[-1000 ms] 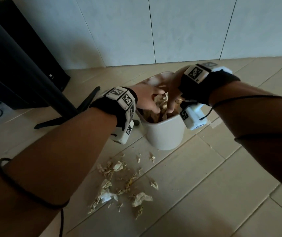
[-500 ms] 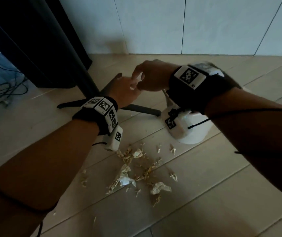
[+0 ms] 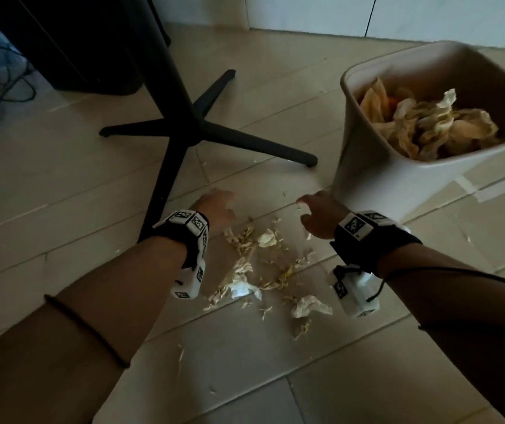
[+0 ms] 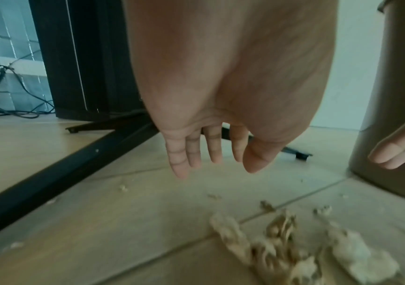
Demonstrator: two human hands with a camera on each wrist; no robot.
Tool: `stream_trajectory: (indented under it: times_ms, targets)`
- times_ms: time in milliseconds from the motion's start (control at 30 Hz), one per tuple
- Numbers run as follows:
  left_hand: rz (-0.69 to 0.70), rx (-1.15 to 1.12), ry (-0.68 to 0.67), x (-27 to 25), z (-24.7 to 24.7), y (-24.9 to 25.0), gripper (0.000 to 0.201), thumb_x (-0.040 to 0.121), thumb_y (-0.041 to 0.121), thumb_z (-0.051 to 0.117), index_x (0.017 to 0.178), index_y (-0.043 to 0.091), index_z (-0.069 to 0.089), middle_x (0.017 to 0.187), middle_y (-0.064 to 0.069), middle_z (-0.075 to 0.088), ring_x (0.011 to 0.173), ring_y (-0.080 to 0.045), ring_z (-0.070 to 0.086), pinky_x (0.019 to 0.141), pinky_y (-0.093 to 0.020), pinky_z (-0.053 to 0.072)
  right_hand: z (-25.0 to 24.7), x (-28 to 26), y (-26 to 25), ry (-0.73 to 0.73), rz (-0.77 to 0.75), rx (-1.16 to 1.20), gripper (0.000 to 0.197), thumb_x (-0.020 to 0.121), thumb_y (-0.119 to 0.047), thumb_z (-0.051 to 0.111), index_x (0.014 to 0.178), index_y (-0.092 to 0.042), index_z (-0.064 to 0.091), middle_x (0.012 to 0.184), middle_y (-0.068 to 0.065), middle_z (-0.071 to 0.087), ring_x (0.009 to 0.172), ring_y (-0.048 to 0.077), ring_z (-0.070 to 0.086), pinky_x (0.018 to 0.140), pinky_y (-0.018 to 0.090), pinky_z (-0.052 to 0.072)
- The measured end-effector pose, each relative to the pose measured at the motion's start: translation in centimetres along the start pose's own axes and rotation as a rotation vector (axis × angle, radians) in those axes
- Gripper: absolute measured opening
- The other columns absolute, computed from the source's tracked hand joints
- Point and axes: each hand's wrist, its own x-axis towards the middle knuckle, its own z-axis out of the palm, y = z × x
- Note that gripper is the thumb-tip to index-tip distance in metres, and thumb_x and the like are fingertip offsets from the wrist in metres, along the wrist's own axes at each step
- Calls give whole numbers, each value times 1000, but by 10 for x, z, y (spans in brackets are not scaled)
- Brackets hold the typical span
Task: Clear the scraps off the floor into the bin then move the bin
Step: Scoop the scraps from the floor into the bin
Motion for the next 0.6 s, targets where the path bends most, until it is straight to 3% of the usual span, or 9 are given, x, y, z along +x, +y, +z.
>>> stream_trajectory:
  times_ms: [133, 267, 467, 600]
  targets:
    - [13, -8, -8, 5, 30, -2, 63, 95, 20, 45, 154, 26, 23, 161, -10, 20, 145, -34, 27, 116, -45, 30, 30, 3, 25, 17, 124, -30, 57, 98, -37, 43, 152, -30, 24, 162, 7, 17, 148, 34, 17, 117, 54, 26]
    - [72, -39, 28, 0, 55, 4, 57, 102, 30, 37, 155, 29, 19, 165, -3, 13, 151, -27, 14, 120, -43, 22, 54, -4, 28, 15, 194, -13, 56, 100, -37, 41, 152, -31, 21, 164, 2, 7, 150, 34, 5, 115, 63, 23]
    - [337, 73, 75, -10, 74, 28, 55, 99, 49, 32, 152, 34, 22, 158, -6, 27, 145, -30, 24, 117, -48, 27, 74, -11, 18, 92, 94, -39, 55, 99, -37, 42, 150, -25, 29, 163, 8, 13, 150, 37, 9, 118, 56, 23]
    - [486, 187, 98, -25, 73, 45, 53, 101, 41, 34, 151, 24, 30, 158, -5, 28, 145, -26, 27, 118, -41, 28, 84, -21, 9, 87, -5, -29, 52, 100, -33, 41, 151, -24, 31, 164, 10, 16, 151, 32, 10, 121, 52, 20]
